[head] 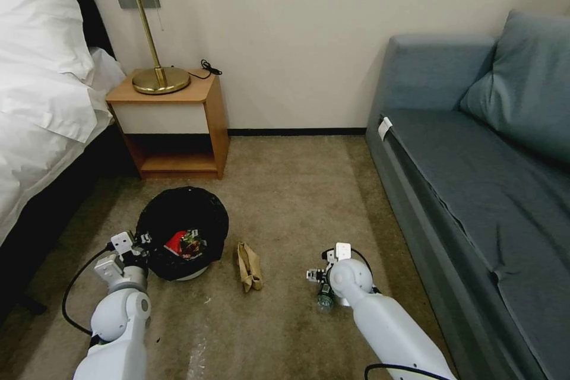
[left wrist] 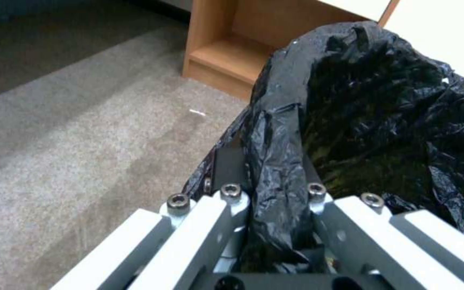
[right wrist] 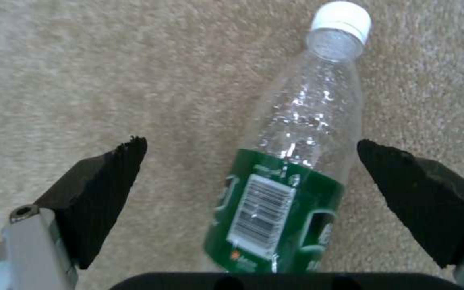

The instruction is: Pick up the trash bin, then pick up the garbage on the floor and place it into the trash bin.

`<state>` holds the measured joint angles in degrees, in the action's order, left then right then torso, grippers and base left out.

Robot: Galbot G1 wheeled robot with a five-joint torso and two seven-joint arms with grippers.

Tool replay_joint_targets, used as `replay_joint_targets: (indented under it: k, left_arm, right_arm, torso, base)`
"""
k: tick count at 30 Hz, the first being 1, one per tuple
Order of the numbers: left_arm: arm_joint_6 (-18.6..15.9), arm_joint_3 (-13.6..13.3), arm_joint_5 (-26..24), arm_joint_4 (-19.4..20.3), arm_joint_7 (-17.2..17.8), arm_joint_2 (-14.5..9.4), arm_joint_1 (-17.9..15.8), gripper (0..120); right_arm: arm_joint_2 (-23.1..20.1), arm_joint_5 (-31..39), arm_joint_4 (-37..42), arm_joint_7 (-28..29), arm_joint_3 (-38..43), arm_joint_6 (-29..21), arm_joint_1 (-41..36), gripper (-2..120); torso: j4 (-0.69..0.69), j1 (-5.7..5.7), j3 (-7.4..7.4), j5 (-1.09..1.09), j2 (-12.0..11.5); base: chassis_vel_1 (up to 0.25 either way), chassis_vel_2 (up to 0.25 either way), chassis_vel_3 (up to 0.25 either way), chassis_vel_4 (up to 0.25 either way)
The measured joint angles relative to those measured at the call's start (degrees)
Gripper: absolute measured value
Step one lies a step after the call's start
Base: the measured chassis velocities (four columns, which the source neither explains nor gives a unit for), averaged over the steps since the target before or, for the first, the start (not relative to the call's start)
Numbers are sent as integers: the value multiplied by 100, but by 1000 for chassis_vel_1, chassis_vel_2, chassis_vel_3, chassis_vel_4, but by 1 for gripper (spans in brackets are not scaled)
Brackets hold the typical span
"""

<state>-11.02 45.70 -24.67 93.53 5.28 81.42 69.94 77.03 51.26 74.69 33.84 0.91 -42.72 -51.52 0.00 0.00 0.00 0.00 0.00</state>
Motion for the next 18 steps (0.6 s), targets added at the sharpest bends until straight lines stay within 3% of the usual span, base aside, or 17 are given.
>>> replay_joint_targets:
  k: [16,18]
  left_arm:
    - [-4,51,24,232,9,5,210,4]
    - [-17,51,42,255,17,5,214,4]
  right_arm:
    - [164,-1064,-1055,-1071,453,726,-43,100]
    - [166,-1150,-1121,-1196,460,897,-43,90]
  torso:
    - [0,0,0,0,-1]
    - [0,0,0,-1,-1]
  base:
    - [0,0,0,0]
    - [0,0,0,0]
